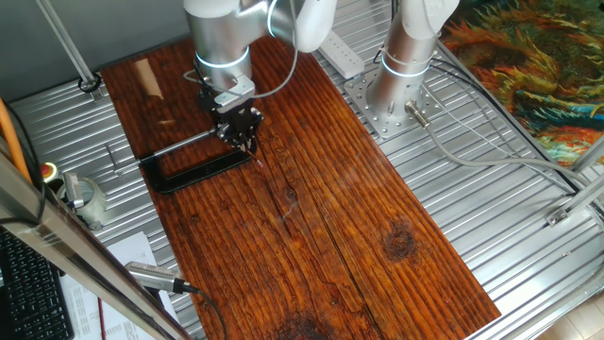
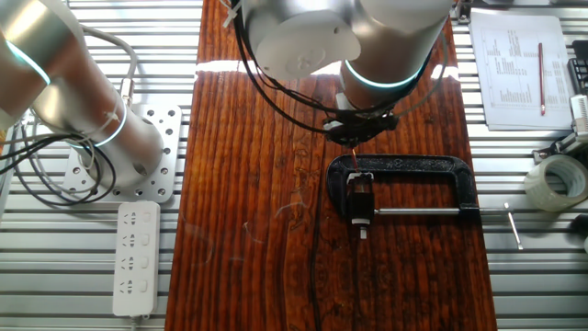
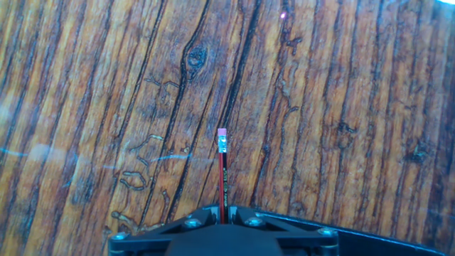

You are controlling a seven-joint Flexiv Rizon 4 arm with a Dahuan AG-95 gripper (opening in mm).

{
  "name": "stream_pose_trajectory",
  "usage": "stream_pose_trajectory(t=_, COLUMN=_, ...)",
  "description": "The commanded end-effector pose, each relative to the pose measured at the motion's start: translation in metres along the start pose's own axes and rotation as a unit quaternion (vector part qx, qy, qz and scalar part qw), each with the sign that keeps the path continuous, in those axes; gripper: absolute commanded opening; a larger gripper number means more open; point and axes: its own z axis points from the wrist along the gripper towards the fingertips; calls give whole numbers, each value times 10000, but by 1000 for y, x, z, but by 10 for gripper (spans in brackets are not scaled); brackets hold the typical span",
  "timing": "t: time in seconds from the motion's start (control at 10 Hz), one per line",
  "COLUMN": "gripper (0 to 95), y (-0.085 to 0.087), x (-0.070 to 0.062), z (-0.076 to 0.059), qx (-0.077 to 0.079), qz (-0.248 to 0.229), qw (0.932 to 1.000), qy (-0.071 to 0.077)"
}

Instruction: Insert the pencil into the pencil sharpener

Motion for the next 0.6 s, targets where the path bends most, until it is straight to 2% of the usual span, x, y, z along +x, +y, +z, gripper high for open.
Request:
stream_pose_trajectory(t=0.1, gripper=0, y=0, x=0, z=0, qx=43, qz=52, qw=9999, qy=-77)
stream_pose_trajectory(t=0.3, gripper=0, y=0, x=1, z=-2, qx=108, qz=88, qw=9996, qy=-250)
stream_pose_trajectory(t=0.6, gripper=0, y=-1, x=1, z=-4, qx=172, qz=112, qw=9992, qy=-329)
